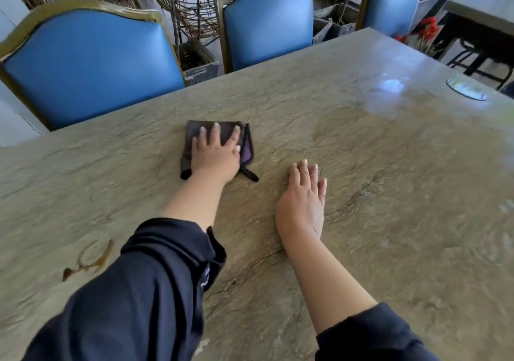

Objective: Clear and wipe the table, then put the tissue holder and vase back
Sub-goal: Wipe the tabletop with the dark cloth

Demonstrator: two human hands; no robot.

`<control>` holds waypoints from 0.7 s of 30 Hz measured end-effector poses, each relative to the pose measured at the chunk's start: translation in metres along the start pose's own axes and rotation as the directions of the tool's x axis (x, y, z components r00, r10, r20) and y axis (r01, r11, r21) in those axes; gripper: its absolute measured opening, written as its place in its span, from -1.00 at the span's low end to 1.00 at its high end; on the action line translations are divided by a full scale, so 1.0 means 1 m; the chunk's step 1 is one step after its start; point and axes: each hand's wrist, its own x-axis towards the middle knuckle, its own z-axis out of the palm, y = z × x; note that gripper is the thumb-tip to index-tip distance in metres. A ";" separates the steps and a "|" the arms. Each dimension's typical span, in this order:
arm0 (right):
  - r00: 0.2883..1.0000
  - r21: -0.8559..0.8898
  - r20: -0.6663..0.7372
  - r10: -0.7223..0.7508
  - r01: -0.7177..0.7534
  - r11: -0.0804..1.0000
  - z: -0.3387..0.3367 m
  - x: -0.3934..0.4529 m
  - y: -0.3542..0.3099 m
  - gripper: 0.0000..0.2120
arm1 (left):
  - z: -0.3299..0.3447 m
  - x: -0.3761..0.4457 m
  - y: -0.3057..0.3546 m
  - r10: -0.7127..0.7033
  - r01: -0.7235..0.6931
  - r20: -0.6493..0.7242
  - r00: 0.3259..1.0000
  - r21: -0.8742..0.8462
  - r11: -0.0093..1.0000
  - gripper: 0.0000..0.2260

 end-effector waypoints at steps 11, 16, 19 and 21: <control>1.000 -0.057 0.004 -0.011 0.011 0.998 0.018 -0.003 -0.049 -0.45 | -0.002 -0.008 -0.074 -0.158 0.154 -0.064 0.985 -0.060 0.986 -0.58; 1.000 -0.067 0.016 -0.013 0.014 0.998 0.015 -0.005 -0.054 -0.44 | 0.009 -0.063 -0.050 -0.315 0.307 -0.102 0.944 -0.089 0.948 -0.54; 0.997 -0.002 0.031 -0.077 0.077 0.997 0.017 -0.020 -0.064 -0.43 | 0.016 -0.082 -0.043 -0.095 0.089 -0.127 0.987 -0.058 0.994 -0.55; 0.988 0.034 0.051 -0.144 0.142 0.989 0.025 -0.040 -0.077 -0.41 | 0.010 -0.075 -0.064 -0.045 0.039 -0.089 0.995 -0.075 0.996 -0.56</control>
